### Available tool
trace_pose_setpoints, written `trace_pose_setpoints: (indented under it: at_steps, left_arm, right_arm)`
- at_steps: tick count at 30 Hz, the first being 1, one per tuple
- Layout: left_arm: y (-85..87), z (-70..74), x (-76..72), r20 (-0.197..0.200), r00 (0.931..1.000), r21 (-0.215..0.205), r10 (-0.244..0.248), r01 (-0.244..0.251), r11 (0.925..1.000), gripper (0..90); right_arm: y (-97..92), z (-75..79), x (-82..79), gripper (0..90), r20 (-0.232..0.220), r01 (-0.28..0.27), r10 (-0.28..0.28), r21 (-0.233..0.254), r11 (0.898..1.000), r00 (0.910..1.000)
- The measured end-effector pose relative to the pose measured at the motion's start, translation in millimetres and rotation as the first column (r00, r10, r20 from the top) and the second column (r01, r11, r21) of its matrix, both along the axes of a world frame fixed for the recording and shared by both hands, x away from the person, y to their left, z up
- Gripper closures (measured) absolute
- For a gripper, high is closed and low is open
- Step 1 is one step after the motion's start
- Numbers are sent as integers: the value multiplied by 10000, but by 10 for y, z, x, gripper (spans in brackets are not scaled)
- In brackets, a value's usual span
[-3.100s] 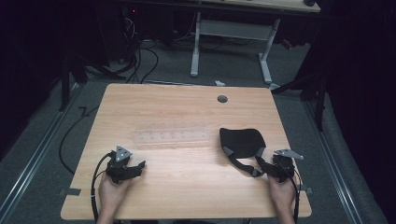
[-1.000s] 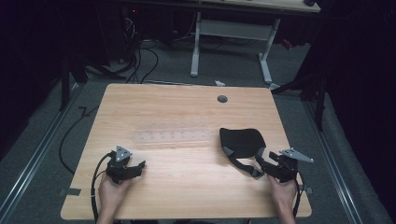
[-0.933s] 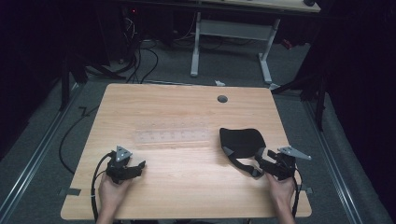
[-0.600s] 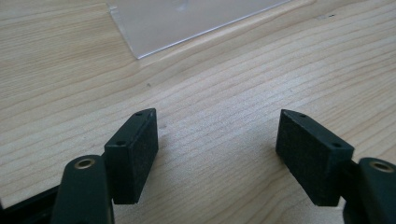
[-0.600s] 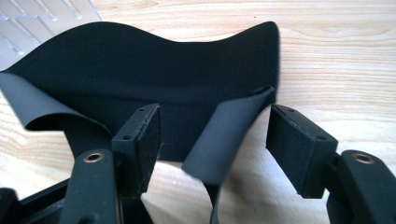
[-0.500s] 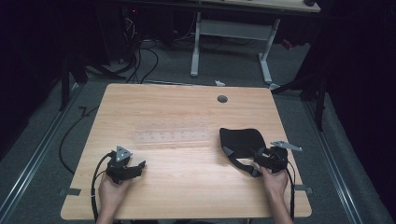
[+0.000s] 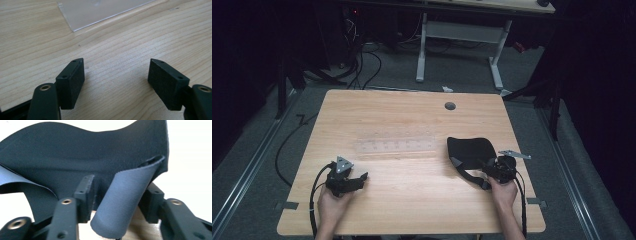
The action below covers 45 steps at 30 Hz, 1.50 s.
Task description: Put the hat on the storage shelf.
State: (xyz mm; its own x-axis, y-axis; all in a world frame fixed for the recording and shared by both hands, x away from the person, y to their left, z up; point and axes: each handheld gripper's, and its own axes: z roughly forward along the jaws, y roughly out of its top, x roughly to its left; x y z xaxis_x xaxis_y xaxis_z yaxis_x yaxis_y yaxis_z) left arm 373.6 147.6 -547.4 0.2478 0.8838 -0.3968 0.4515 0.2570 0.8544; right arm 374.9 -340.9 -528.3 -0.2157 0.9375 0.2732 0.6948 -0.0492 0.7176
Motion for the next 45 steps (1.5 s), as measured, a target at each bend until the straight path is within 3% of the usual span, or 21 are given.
trace_pose_setpoints:
  at_steps: [1, 8, 13, 29, 37, 45]
  left_arm:
    - [0, 0, 0, 0, 10000, -3, 0, 0, 10000, 300]
    - [0, 0, 0, 1, 10000, -1, 2, -2, 10000, 300]
    - [-1, 0, 0, -2, 10000, 1, -9, 9, 10000, 300]
    - [-1, 0, 3, -22, 10000, 16, -39, 39, 10000, 294]
    - [-13, -5, 4, -131, 9996, 48, -264, 265, 9996, 216]
    - [-20, -4, 8, -139, 9997, 13, -195, 196, 9998, 215]
  right_arm:
    - [-5, -2, -1, 627, -43, -78, 79, 118, 9999, 10000]
    - [-17, 37, -34, 792, 331, -521, 505, 481, 9975, 9982]
    - [-47, 72, -63, 847, 533, -868, 826, 816, 9929, 9952]
    - [-91, 134, -167, 864, 877, -1076, 993, 959, 9896, 9912]
    - [-169, 199, -267, 864, 1070, -1088, 988, 919, 9898, 9893]
    - [-236, 259, -367, 864, 1208, -1094, 979, 927, 9897, 9878]
